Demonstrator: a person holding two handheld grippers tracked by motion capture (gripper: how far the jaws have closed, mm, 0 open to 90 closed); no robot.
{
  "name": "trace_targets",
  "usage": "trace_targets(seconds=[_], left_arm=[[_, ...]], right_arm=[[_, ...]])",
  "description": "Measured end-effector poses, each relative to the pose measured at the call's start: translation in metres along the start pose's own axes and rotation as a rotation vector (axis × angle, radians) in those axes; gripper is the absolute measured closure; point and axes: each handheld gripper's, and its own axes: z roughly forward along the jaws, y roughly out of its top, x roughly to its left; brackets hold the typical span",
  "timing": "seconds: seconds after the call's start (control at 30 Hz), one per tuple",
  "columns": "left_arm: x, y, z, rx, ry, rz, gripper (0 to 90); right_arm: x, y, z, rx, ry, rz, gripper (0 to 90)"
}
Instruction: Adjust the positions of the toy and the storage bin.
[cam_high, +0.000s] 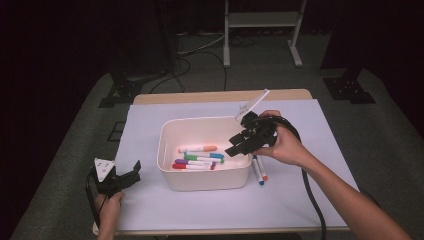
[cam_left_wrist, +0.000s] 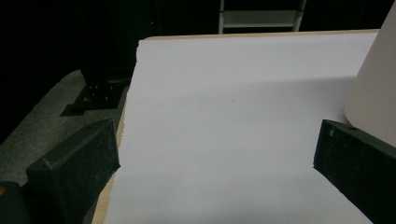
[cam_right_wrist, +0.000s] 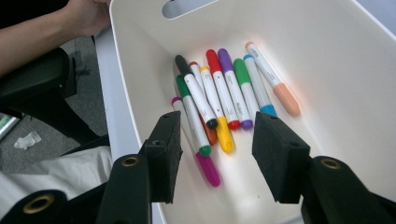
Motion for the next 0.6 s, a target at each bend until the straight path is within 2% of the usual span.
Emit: trace_targets(seconds=[0.6], left_arm=[[0.0, 0.0, 0.0, 0.002, 0.001, 0.006, 0.0]], right_arm=[[-0.015, -0.052, -0.042, -0.058, -0.068, 0.093, 47.2]])
